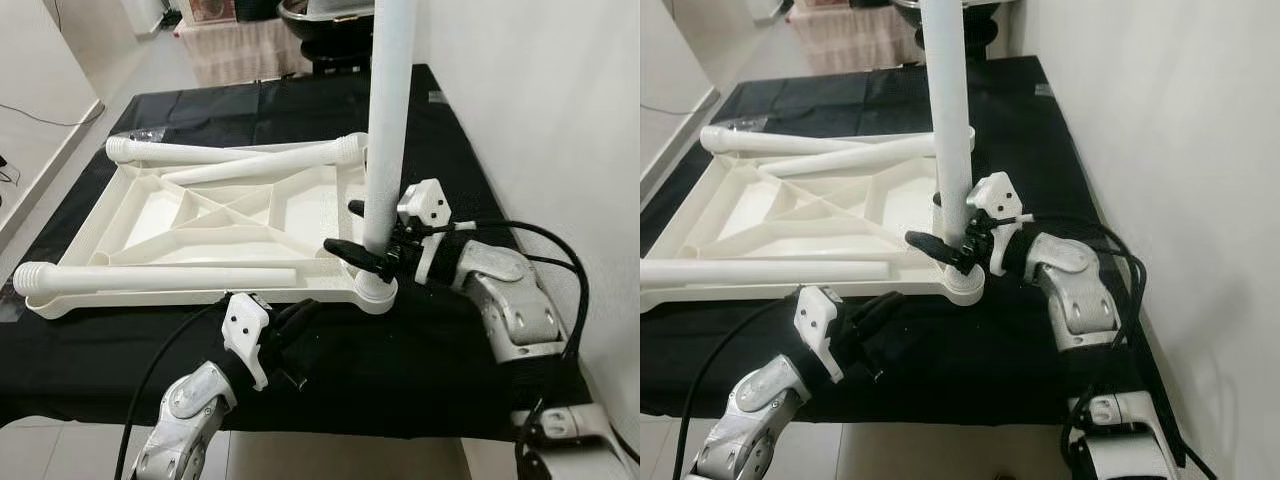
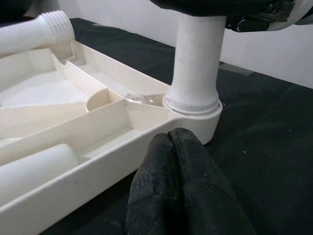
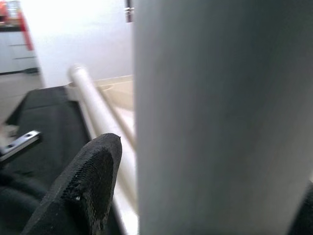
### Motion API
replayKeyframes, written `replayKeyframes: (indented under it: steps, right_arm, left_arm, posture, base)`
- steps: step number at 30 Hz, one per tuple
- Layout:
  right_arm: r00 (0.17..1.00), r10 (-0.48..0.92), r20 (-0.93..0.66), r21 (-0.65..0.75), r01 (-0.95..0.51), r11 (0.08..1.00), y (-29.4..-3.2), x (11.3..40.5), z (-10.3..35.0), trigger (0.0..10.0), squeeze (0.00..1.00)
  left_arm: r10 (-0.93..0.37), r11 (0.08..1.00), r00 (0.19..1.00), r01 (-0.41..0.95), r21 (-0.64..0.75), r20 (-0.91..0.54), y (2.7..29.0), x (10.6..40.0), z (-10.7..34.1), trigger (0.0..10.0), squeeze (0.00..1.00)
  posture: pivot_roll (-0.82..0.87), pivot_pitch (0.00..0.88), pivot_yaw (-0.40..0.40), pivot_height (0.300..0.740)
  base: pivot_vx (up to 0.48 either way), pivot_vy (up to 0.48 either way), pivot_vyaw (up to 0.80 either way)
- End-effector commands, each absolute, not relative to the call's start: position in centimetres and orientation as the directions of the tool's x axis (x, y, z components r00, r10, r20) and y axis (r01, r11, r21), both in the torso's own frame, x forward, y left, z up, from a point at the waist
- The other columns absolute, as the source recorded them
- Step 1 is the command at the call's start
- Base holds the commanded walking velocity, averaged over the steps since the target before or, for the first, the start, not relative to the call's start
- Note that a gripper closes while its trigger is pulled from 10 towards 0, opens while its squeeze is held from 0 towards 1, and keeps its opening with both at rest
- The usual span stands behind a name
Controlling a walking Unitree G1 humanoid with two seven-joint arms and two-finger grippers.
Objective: Building children table
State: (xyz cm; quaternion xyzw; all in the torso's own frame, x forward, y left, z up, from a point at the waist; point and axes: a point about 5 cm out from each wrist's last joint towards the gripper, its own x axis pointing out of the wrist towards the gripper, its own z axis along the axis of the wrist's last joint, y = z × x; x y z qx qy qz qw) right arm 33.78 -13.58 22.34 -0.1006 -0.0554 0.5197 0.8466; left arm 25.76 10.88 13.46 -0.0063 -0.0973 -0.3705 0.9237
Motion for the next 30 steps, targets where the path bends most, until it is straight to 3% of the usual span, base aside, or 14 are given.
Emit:
replayKeyframes:
  steps: [1, 6, 7, 8, 9, 10, 18, 22, 23, 24, 25, 26, 29, 30]
  right_arm:
    - [0.372, 0.928, -0.001, -0.217, -0.906, 0.363, -12.7, 33.8, 22.6, 10.0, 0.0]
    - [0.257, 0.966, 0.012, -0.161, -0.953, 0.256, -13.0, 34.9, 23.4, 10.0, 0.0]
    - [0.232, 0.973, 0.005, -0.155, -0.961, 0.23, -13.1, 34.9, 23.4, 8.6, 0.0]
    - [0.215, 0.977, 0.0, -0.151, -0.965, 0.212, -13.1, 35.0, 23.4, 2.6, 0.0]
    - [0.204, 0.979, -0.003, -0.149, -0.968, 0.202, -13.2, 35.1, 23.3, 2.6, 0.0]
    - [0.187, 0.982, -0.014, -0.146, -0.972, 0.183, -13.3, 35.1, 23.3, 0.0, 0.0]
    - [0.158, 0.987, -0.02, -0.132, -0.979, 0.155, -13.7, 35.2, 23.3, 0.0, 0.0]
    - [0.197, 0.98, -0.01, -0.156, -0.969, 0.193, -14.3, 35.4, 23.3, 0.0, 0.0]
    - [0.266, 0.964, 0.004, -0.186, -0.947, 0.262, -14.9, 35.5, 23.2, 0.0, 0.0]
    - [0.266, 0.964, 0.004, -0.186, -0.947, 0.262, -14.9, 35.5, 23.2, 0.0, 0.0]
    - [0.328, 0.945, 0.004, -0.206, -0.924, 0.322, -15.1, 35.6, 23.0, 0.0, 0.0]
    - [0.484, 0.874, 0.027, -0.195, -0.855, 0.48, -15.2, 35.2, 21.9, 0.0, 0.0]
    - [0.545, 0.838, 0.035, -0.175, -0.822, 0.542, -15.2, 35.0, 21.4, 0.0, 0.0]
    - [0.643, 0.761, 0.086, -0.096, -0.755, 0.649, -14.5, 34.3, 20.3, 0.0, 0.0]
  left_arm:
    - [-0.68, 0.729, 0.711, 0.682, 0.058, 0.18, 11.1, 25.3, 13.2, 10.0, 0.0]
    - [-0.681, 0.728, 0.71, 0.683, 0.057, 0.178, 11.2, 25.1, 13.3, 10.0, 0.0]
    - [-0.68, 0.728, 0.711, 0.683, 0.057, 0.178, 11.2, 25.0, 13.3, 10.0, 0.0]
    - [-0.68, 0.729, 0.711, 0.682, 0.057, 0.178, 11.2, 25.0, 13.3, 10.0, 0.0]
    - [-0.68, 0.729, 0.712, 0.682, 0.057, 0.178, 11.2, 25.0, 13.3, 10.0, 0.0]
    - [-0.679, 0.729, 0.712, 0.682, 0.056, 0.178, 11.2, 25.0, 13.3, 10.0, 0.0]
    - [-0.678, 0.73, 0.713, 0.682, 0.05, 0.177, 11.2, 25.0, 13.3, 10.0, 0.0]
    - [-0.677, 0.731, 0.714, 0.681, 0.049, 0.177, 11.2, 25.0, 13.4, 10.0, 0.0]
    - [-0.677, 0.73, 0.714, 0.681, 0.047, 0.178, 11.3, 25.0, 13.4, 10.0, 0.0]
    - [-0.677, 0.73, 0.714, 0.681, 0.047, 0.178, 11.3, 25.0, 13.4, 10.0, 0.0]
    - [-0.678, 0.73, 0.714, 0.682, 0.046, 0.178, 11.3, 25.0, 13.4, 10.0, 0.0]
    - [-0.677, 0.73, 0.714, 0.682, 0.045, 0.179, 11.3, 25.0, 13.4, 10.0, 0.0]
    - [-0.677, 0.73, 0.714, 0.681, 0.046, 0.179, 11.3, 25.0, 13.4, 10.0, 0.0]
    - [-0.675, 0.732, 0.715, 0.679, 0.048, 0.181, 11.4, 25.0, 13.5, 10.0, 0.0]
  posture:
    - [0.05, 0.175, 0.073, 0.74]
    - [0.06, 0.184, 0.073, 0.74]
    - [0.06, 0.188, 0.072, 0.74]
    - [0.06, 0.19, 0.072, 0.74]
    - [0.06, 0.19, 0.072, 0.74]
    - [0.06, 0.193, 0.073, 0.74]
    - [0.07, 0.196, 0.073, 0.74]
    - [0.06, 0.198, 0.078, 0.74]
    - [0.05, 0.2, 0.079, 0.74]
    - [0.05, 0.2, 0.079, 0.74]
    - [0.05, 0.203, 0.075, 0.74]
    - [0.05, 0.208, 0.064, 0.74]
    - [0.04, 0.211, 0.061, 0.74]
    - [0.04, 0.214, 0.052, 0.74]
  base:
    - [0.0, 0.0, 0.0]
    - [0.0, 0.0, 0.0]
    - [0.0, 0.0, 0.0]
    - [0.0, 0.0, 0.0]
    - [0.0, 0.0, 0.0]
    - [0.0, 0.0, 0.0]
    - [0.0, 0.0, 0.0]
    - [0.0, 0.0, 0.0]
    - [0.0, 0.0, 0.0]
    - [0.0, 0.0, 0.0]
    - [0.0, 0.0, 0.0]
    - [0.0, 0.0, 0.0]
    - [0.0, 0.0, 0.0]
    - [0.0, 0.0, 0.0]
